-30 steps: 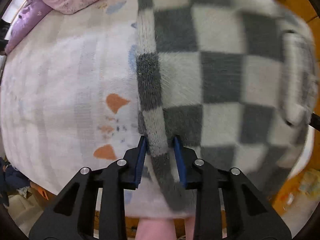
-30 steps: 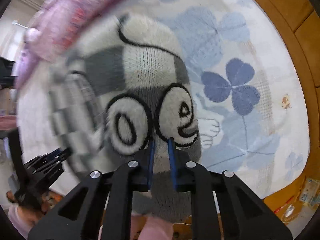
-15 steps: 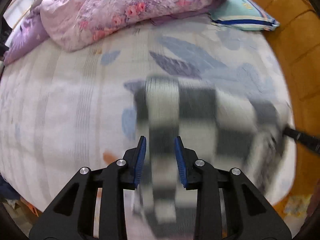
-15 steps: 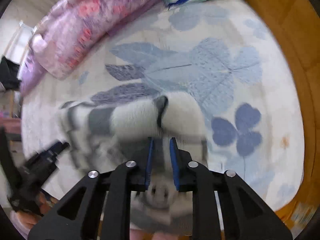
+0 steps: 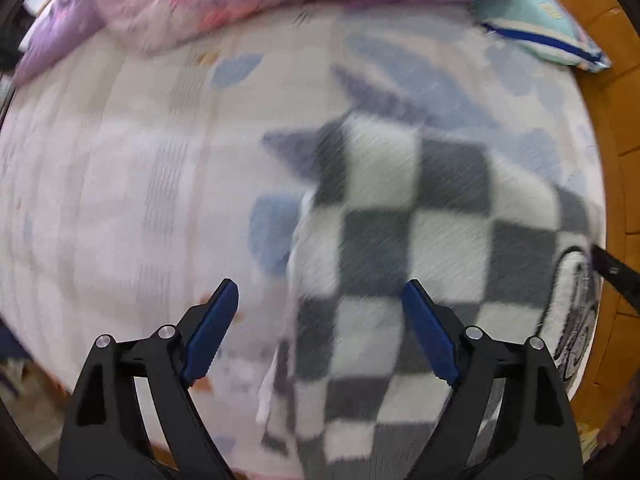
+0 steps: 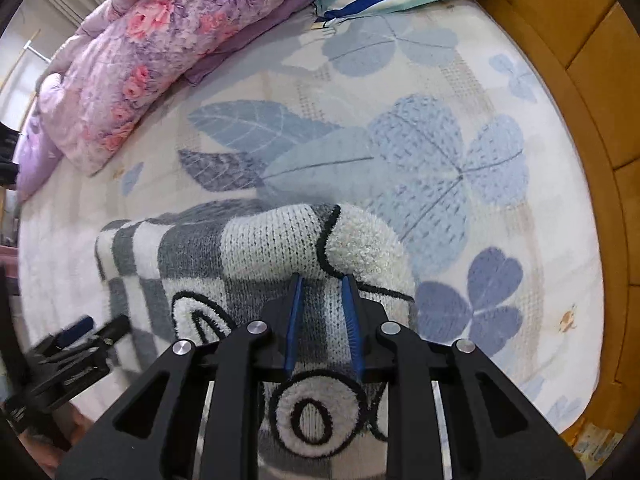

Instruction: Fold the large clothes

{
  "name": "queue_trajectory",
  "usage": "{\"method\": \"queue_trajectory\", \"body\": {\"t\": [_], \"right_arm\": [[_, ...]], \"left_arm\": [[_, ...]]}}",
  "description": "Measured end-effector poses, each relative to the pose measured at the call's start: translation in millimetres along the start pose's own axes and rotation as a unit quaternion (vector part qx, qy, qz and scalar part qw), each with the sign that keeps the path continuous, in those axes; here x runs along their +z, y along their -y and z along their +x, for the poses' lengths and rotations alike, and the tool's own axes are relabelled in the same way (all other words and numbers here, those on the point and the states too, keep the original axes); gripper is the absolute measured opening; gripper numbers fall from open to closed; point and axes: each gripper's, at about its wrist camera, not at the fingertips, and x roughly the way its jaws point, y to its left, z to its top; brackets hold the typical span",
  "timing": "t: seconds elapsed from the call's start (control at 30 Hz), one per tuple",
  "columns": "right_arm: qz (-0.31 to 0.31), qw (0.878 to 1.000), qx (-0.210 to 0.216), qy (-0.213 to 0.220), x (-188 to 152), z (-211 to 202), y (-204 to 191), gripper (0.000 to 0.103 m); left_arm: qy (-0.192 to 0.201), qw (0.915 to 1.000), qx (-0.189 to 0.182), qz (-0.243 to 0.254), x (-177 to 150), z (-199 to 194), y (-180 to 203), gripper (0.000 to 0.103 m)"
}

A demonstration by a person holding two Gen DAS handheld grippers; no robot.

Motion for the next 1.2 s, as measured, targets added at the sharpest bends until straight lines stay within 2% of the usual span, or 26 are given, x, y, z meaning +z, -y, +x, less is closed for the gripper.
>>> {"method": "queue_trajectory", "body": {"t": [0.03,0.1,0.13,0.17,0.23,0.3,0.4,0.6,0.8,0.9,0.97,1.0,1.1,1.13,1.2], "right_arm": [[0.007,1.0,0.007,-0.005,0.1,-2.5,0.0,0.025],[0.028,0.999,0.037,-0.02,-5.3,-10.8,2.2,0.053],[0.035,0.998,0.053,-0.026,-8.4,-14.7,2.4,0.078],[0.04,0.997,0.054,-0.033,-12.6,-19.5,1.5,0.089],[0.03,0.999,0.023,-0.023,-23.8,-32.8,-3.8,0.089],[0.011,1.0,-0.01,-0.02,-37.7,-45.0,-14.9,0.091],[0.013,1.0,-0.013,-0.022,-61.2,-58.5,-22.2,0.091],[0.045,0.999,-0.007,-0.002,-118.7,-98.4,-38.7,0.091],[0.091,0.993,-0.049,0.057,-172.2,-138.7,-63.1,0.091],[0.106,0.986,-0.083,0.094,-199.2,-156.5,-81.3,0.091],[0.119,0.983,-0.093,0.109,-219.7,-163.9,-88.1,0.091],[0.138,0.978,-0.102,0.119,-235.1,-168.8,-92.2,0.091],[0.213,0.96,-0.119,0.136,-274.8,-180.0,-99.7,0.091],[0.232,0.956,-0.113,0.14,-286.9,-183.0,-100.7,0.091],[0.269,0.946,-0.108,0.148,-310.0,-189.4,-107.6,0.091]], "left_arm": [[-0.004,1.0,-0.005,-0.007,-4.9,-3.0,-4.2,0.085],[-0.006,1.0,-0.001,-0.005,-14.0,-14.5,-7.6,0.085],[-0.002,1.0,0.003,0.0,-19.4,-24.2,-8.1,0.085],[0.004,1.0,0.003,0.005,-24.1,-34.1,-8.6,0.085],[0.024,0.9996,0.001,0.014,-33.4,-58.1,-9.7,0.085],[0.047,0.9984,0.017,0.026,-41.7,-80.5,-10.4,0.088],[0.07,0.9962,0.025,0.046,-52.3,-107.6,-11.7,0.09],[0.081,0.995,-0.014,0.056,-78.9,-142.3,-22.1,0.09],[0.081,0.9896,-0.062,0.101,-115.5,-154.8,-36.0,0.09],[0.093,0.9793,-0.095,0.153,-132.6,-162.9,-46.5,0.09],[0.107,0.9667,-0.113,0.204,-145.1,-169.4,-56.3,0.09],[0.11,0.9632,-0.111,0.219,-149.3,-171.8,-60.5,0.09],[0.128,0.9454,-0.135,0.268,-170.9,-188.8,-81.7,0.09],[0.134,0.941,-0.138,0.279,-176.2,-193.4,-87.4,0.09],[0.152,0.9329,-0.117,0.305,-189.3,-200.9,-96.2,0.091]]}}
